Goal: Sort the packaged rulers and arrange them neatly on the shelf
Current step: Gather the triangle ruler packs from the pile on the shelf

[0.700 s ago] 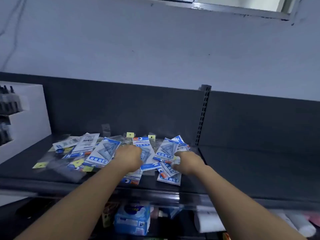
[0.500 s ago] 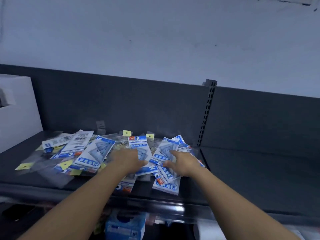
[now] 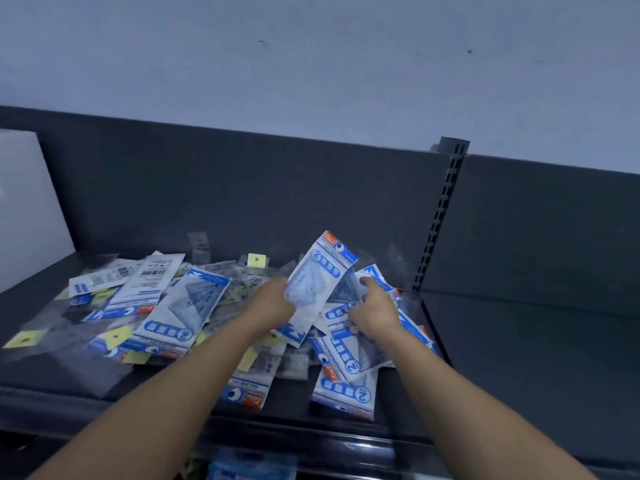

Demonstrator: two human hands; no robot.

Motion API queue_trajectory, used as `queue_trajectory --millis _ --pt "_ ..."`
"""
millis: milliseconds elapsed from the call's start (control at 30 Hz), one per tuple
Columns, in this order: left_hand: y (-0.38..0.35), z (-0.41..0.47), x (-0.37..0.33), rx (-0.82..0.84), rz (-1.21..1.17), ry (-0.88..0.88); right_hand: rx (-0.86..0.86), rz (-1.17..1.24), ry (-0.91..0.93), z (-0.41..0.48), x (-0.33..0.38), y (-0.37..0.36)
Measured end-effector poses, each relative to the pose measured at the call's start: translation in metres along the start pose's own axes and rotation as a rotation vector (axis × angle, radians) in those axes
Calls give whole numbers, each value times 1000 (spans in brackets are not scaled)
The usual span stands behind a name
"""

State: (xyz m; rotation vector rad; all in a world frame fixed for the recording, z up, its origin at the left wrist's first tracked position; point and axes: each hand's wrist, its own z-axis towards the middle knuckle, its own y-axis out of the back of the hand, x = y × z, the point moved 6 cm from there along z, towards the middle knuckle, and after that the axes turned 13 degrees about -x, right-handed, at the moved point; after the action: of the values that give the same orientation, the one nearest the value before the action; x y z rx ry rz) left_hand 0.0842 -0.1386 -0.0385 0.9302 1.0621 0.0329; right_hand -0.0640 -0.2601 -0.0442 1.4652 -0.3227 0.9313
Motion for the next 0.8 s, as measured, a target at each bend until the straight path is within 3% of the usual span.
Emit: queue_trajectory --millis 133,267,500,600,733,800 --pt "0 -2 -21 40 -266 6 35 251 30 -6 9 9" --pt "-12 -3 -27 169 -330 54 102 509 -104 -10 2 13" --pt "-30 -11 -35 331 -592 253 157 692 -238 -22 -9 25" --pt "-32 -16 -43 344 -605 201 126 692 -246 -25 -12 32" --pt "-38 -23 -62 318 -586 83 20 703 -392 -25 -29 45" --pt "-44 -21 -63 281 -483 40 -50 687 -442 -23 -41 56"
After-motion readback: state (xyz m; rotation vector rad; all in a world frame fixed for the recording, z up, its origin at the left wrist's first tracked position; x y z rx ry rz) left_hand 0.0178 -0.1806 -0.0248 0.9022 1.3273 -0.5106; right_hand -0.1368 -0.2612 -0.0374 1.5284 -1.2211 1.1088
